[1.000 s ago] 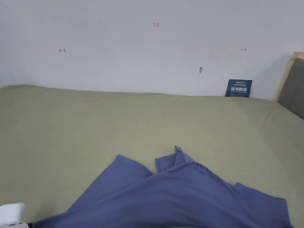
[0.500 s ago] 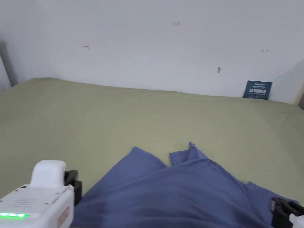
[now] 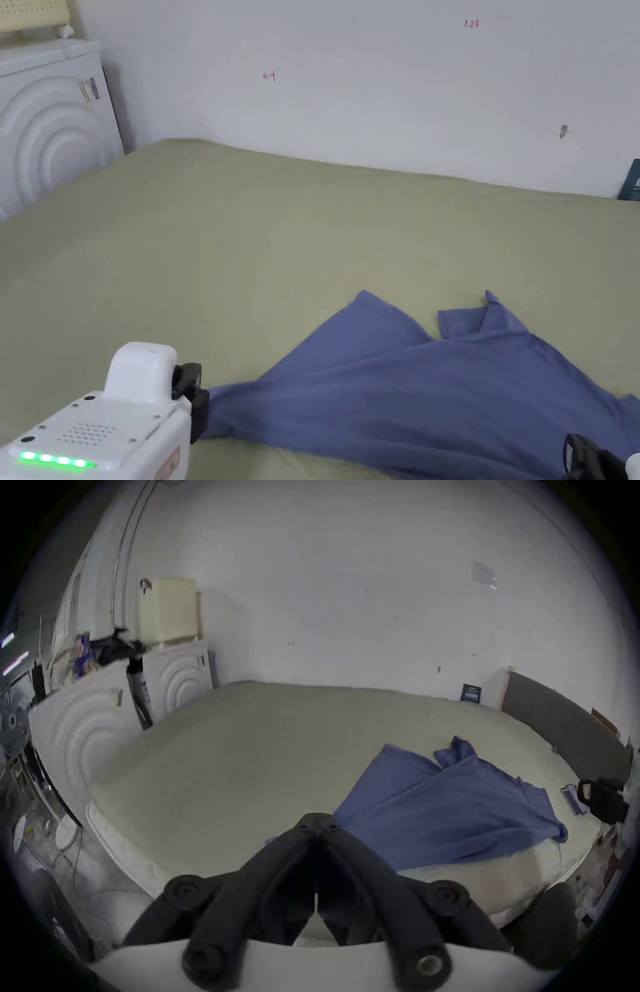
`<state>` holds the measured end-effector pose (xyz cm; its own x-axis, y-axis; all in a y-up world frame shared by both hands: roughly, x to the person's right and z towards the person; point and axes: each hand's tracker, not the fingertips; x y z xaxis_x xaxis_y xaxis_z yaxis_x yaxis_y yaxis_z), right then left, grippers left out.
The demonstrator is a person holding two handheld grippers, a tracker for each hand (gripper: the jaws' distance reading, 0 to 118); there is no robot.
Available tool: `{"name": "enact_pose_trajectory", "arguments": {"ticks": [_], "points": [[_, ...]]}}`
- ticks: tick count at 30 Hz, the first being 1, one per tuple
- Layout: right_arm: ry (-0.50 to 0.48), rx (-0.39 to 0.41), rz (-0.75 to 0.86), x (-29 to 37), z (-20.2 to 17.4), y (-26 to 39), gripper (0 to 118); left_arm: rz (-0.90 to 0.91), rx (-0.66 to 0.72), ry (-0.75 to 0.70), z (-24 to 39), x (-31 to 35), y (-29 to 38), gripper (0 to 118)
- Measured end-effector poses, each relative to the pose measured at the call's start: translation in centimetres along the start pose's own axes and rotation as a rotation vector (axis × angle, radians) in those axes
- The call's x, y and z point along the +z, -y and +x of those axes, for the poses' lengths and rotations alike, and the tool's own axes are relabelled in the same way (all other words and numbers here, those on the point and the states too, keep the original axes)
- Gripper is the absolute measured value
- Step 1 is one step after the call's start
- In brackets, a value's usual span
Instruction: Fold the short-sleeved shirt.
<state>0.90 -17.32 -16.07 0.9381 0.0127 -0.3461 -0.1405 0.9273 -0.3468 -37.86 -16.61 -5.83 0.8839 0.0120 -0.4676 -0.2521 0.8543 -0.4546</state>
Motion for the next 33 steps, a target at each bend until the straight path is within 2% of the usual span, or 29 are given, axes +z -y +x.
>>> {"name": "enact_pose_trajectory", "arguments": {"ticks": [2, 10, 11, 12, 13, 14, 18, 21, 22, 23, 24, 25, 26, 27, 30, 33], "points": [[-0.008, 0.002, -0.015, -0.5, -0.4, 0.3, 0, -0.062, 0.064, 0.021, -1.7, -2.5, -0.2, 0], [-0.028, 0.012, -0.092, -3.0, -1.1, 1.5, 0, -0.334, 0.136, 0.08, -6.3, -13.3, 1.2, 2], [-0.027, 0.013, -0.097, -3.2, -1.1, 1.7, 0, -0.356, 0.132, 0.096, -6.3, -13.9, 1.3, 23], [-0.027, 0.014, -0.106, -3.5, -1.0, 1.8, 0, -0.375, 0.112, 0.09, -6.4, -15.2, 1.2, 57], [-0.028, 0.013, -0.115, -3.7, -1.0, 2.0, 0, -0.416, 0.075, 0.05, -6.4, -16.2, 1.2, 97], [-0.031, 0.011, -0.125, -3.9, -0.9, 2.1, 0, -0.437, 0.057, 0.053, -6.4, -17.4, 1.4, 118], [-0.025, 0.013, -0.151, -4.3, -0.6, 2.8, 0, -0.491, 0.021, 0.04, -5.4, -20.3, 4.2, 116], [-0.019, 0.009, -0.174, -4.6, -0.2, 3.2, 0, -0.547, -0.003, 0.057, -4.0, -19.6, 3.7, 114], [-0.016, 0.007, -0.18, -4.8, -0.1, 3.3, 0, -0.545, -0.015, 0.051, -3.5, -19.6, 4.0, 104], [-0.016, 0.001, -0.189, -5.0, 0.1, 3.5, 0, -0.542, -0.036, 0.055, -3.8, -19.9, 3.4, 80], [-0.017, -0.004, -0.2, -5.2, 0.3, 3.6, 0, -0.513, -0.06, 0.056, -3.4, -19.6, 3.3, 74], [-0.017, -0.006, -0.209, -5.5, 0.4, 3.8, 0, -0.52, -0.065, 0.067, -3.1, -19.5, 3.1, 62], [-0.017, -0.008, -0.219, -5.7, 0.6, 3.9, 0, -0.519, -0.054, 0.109, -2.7, -19.4, 3.0, 29], [-0.016, -0.01, -0.227, -6.0, 0.8, 4.0, 0, -0.502, -0.027, 0.159, -3.2, -19.5, 2.7, 2], [0.008, -0.036, -0.264, -7.5, 2.1, 4.1, 0, -0.491, -0.121, 0.095, -1.7, -20.0, 2.9, 2], [0.027, -0.063, -0.296, -10.1, 4.4, 3.6, 0, -0.498, -0.075, 0.107, -2.3, -19.3, 2.4, 2]]}}
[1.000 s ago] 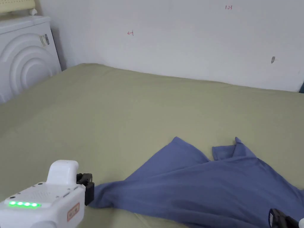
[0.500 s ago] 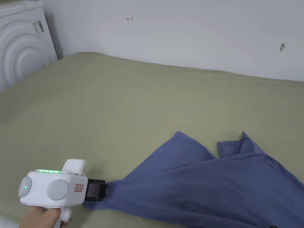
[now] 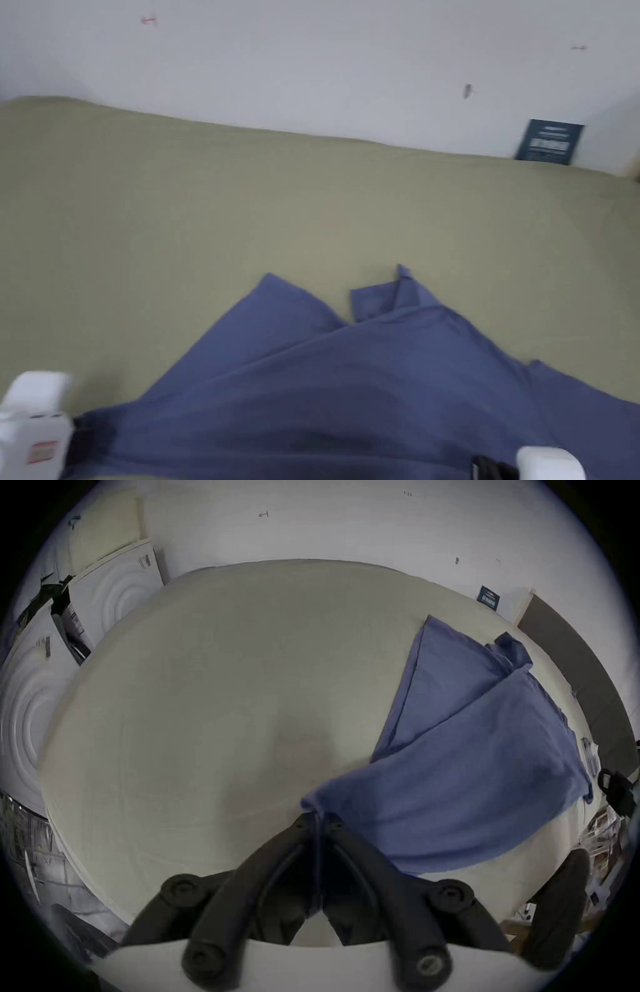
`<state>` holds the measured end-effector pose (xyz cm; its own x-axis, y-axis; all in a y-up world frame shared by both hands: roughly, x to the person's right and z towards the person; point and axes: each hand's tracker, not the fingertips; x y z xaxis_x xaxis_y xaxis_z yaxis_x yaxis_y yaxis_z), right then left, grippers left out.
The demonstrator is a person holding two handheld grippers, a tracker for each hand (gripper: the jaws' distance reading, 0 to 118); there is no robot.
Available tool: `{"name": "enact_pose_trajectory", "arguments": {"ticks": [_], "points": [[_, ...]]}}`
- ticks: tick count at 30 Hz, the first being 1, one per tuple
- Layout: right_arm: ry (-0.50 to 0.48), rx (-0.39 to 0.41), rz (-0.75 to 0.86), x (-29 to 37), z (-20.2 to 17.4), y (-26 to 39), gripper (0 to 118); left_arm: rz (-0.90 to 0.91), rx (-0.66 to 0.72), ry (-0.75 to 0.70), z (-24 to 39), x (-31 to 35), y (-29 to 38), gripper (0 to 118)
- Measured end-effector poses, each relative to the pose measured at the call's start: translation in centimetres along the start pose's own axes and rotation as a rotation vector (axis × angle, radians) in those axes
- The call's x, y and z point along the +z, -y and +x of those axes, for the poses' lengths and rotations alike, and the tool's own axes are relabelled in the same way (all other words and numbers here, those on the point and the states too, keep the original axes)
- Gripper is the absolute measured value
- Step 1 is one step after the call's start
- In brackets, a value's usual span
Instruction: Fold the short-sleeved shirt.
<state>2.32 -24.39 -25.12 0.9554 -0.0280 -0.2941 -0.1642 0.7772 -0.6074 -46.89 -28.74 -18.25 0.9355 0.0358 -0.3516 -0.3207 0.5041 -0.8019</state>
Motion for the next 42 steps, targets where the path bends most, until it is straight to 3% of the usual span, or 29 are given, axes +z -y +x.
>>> {"name": "enact_pose_trajectory", "arguments": {"ticks": [4, 11, 12, 13, 15, 17, 20, 24, 29, 30, 31, 32, 33, 36, 38, 42], "points": [[0.052, 0.04, -0.016, -5.9, 3.1, -4.1, 0, 0.02, 0.0, -0.006, 0.7, 1.9, -0.3, 2], [-0.012, 0.112, -0.089, -18.2, 6.3, -14.2, 2, -0.005, 0.019, 0.024, 0.4, 1.5, -0.3, 2], [-0.033, 0.12, -0.124, -19.9, 6.8, -15.3, 12, -0.005, 0.022, 0.025, 0.5, 1.6, -0.3, 2], [-0.039, 0.116, -0.152, -21.3, 7.1, -16.2, 45, -0.008, 0.027, 0.029, 0.5, 1.6, -0.4, 2], [-0.084, 0.128, -0.247, -23.7, 7.4, -17.5, 70, -0.009, 0.027, 0.031, 0.8, 1.8, -0.5, 2], [-0.12, 0.104, -0.294, -25.2, 8.0, -18.2, 83, -0.01, 0.022, 0.031, 1.1, 1.8, -0.6, 2], [-0.135, 0.137, -0.346, -25.9, 7.6, -18.3, 83, -0.013, 0.011, 0.028, 0.4, 1.3, -0.6, 2], [-0.077, 0.19, -0.352, -27.2, 6.7, -18.1, 83, -0.016, 0.011, 0.029, 0.1, 0.9, -0.8, 2], [-0.089, 0.194, -0.409, -30.1, 7.6, -17.9, 81, -0.021, 0.012, 0.027, -0.1, 0.5, -0.8, 2], [-0.07, 0.21, -0.42, -29.6, 7.3, -18.2, 74, -0.022, 0.015, 0.025, -0.1, 0.5, -0.7, 2], [-0.08, 0.232, -0.429, -29.2, 7.2, -18.4, 55, -0.023, 0.016, 0.024, -0.1, 0.5, -0.6, 2], [-0.088, 0.246, -0.424, -28.5, 7.1, -18.6, 2, -0.025, 0.014, 0.023, -0.1, 0.6, -0.7, 2], [-0.103, 0.275, -0.398, -27.5, 7.0, -19.0, 2, -0.026, 0.012, 0.024, -0.1, 0.7, -0.9, 2], [-0.138, 0.26, -0.334, -21.9, 6.7, -19.8, 2, -0.021, 0.029, 0.03, -0.4, 1.4, -1.4, 2], [-0.115, 0.275, -0.262, -18.1, 7.0, -20.7, 2, 0.006, 0.04, 0.031, -0.5, 2.6, -1.8, 2], [-0.146, 0.215, -0.121, -9.8, 8.9, -23.0, 2, 0.117, 0.071, 0.072, 0.0, 7.4, -3.9, 2]]}}
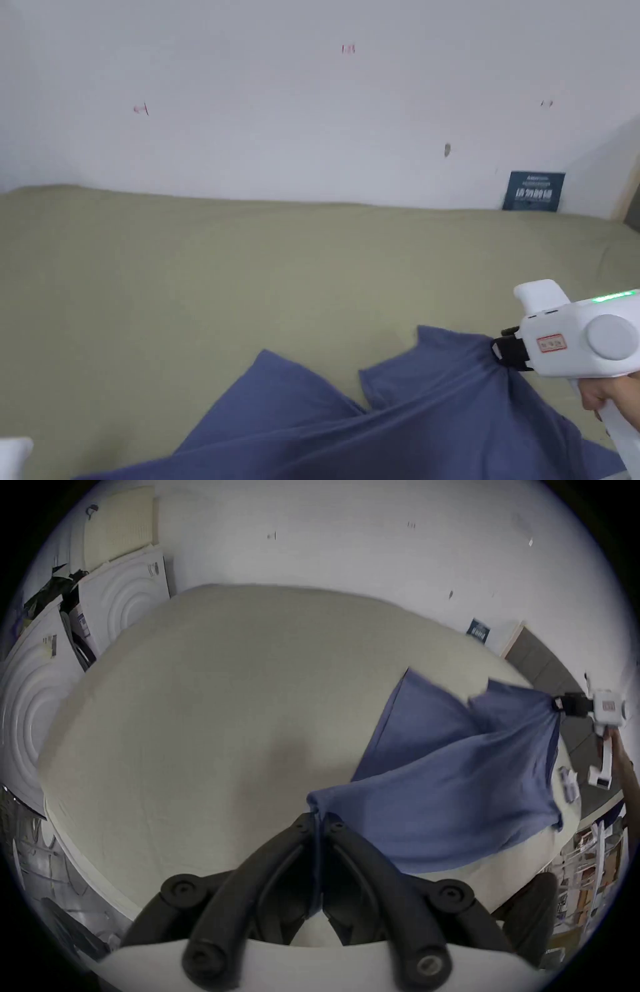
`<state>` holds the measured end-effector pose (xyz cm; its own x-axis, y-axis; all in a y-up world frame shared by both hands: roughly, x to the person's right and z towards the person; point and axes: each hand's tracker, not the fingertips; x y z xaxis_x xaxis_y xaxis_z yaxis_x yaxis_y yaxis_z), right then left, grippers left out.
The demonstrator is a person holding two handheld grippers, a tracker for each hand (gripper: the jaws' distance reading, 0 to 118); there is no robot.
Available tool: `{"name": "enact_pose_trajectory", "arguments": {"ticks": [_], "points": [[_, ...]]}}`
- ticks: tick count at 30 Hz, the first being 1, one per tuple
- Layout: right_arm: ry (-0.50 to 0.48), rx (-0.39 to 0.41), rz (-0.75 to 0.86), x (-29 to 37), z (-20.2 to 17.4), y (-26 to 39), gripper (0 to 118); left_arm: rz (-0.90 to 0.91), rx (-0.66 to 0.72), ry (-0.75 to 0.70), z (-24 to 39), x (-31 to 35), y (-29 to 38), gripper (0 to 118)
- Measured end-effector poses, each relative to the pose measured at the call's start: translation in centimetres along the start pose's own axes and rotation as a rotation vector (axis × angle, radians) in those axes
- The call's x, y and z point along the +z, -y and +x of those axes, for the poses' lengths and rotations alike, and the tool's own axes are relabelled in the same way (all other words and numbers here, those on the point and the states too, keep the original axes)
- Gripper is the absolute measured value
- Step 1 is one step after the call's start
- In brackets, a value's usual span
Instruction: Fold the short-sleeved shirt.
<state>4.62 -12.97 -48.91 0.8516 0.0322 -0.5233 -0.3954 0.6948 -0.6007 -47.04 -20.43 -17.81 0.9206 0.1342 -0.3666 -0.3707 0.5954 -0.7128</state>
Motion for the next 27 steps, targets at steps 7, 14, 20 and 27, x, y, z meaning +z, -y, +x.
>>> {"name": "enact_pose_trajectory", "arguments": {"ticks": [7, 14, 20, 27], "points": [[0.127, -0.003, 0.277, 16.2, 1.3, -2.1, 2, 0.223, -0.058, 0.041, 4.2, 8.4, -7.3, 2], [0.241, -0.046, 0.484, 27.6, 2.8, -3.9, 2, 0.438, -0.063, 0.064, 9.5, 16.5, -16.2, 2], [0.262, -0.115, 0.562, 32.5, 3.3, -4.6, 2, 0.509, -0.084, 0.037, 12.7, 20.4, -22.4, 2], [0.256, -0.156, 0.593, 32.2, 3.2, -6.7, 2, 0.54, -0.117, -0.038, 14.6, 22.3, -24.7, 2]]}}
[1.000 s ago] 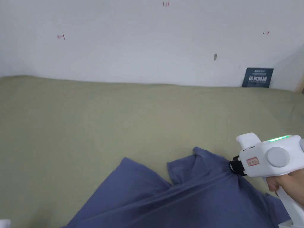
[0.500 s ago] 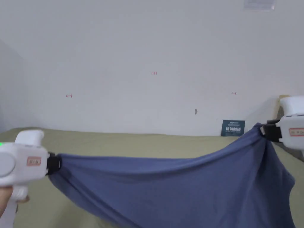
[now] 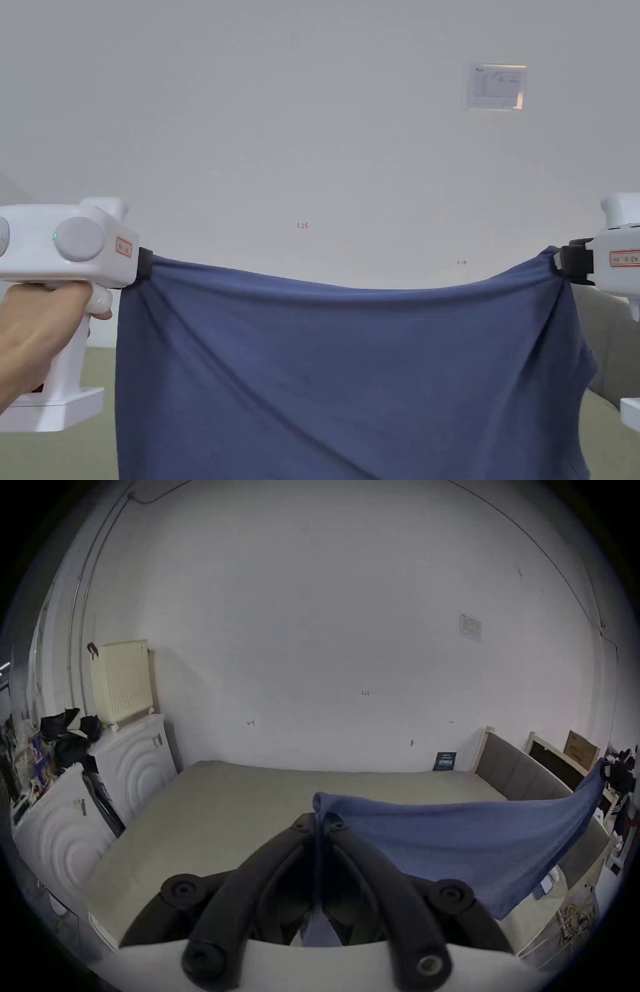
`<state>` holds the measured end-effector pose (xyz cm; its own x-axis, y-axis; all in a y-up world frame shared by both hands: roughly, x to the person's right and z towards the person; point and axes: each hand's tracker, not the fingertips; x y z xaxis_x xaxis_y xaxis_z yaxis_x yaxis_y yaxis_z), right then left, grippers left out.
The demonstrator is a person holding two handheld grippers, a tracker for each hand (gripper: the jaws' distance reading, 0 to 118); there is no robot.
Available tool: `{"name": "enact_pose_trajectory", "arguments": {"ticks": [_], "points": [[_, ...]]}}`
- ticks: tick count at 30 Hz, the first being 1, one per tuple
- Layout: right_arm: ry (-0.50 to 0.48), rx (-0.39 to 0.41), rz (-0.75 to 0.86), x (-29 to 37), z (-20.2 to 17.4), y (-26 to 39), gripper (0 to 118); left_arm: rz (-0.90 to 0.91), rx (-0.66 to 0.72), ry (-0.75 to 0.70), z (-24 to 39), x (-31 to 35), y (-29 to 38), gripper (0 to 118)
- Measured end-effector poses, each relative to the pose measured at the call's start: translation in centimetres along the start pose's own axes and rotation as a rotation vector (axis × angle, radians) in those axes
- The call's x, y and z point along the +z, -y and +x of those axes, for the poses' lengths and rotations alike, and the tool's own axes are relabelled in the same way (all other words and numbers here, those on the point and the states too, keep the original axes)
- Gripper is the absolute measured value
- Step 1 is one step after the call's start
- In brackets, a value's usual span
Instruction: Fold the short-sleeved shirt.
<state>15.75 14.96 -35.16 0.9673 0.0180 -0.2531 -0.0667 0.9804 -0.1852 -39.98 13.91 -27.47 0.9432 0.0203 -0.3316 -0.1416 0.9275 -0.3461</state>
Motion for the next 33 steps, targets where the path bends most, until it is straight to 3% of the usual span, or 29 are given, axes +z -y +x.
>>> {"name": "enact_pose_trajectory", "arguments": {"ticks": [11, 33], "points": [[0.022, 0.009, 0.003, -6.4, -0.5, -2.8, 2, 0.006, -0.027, -0.05, 0.8, -2.5, -2.1, 2], [0.099, 0.099, 0.025, -24.8, -1.4, -10.7, 2, 0.02, -0.027, -0.161, 3.8, -17.7, -10.7, 2]]}}
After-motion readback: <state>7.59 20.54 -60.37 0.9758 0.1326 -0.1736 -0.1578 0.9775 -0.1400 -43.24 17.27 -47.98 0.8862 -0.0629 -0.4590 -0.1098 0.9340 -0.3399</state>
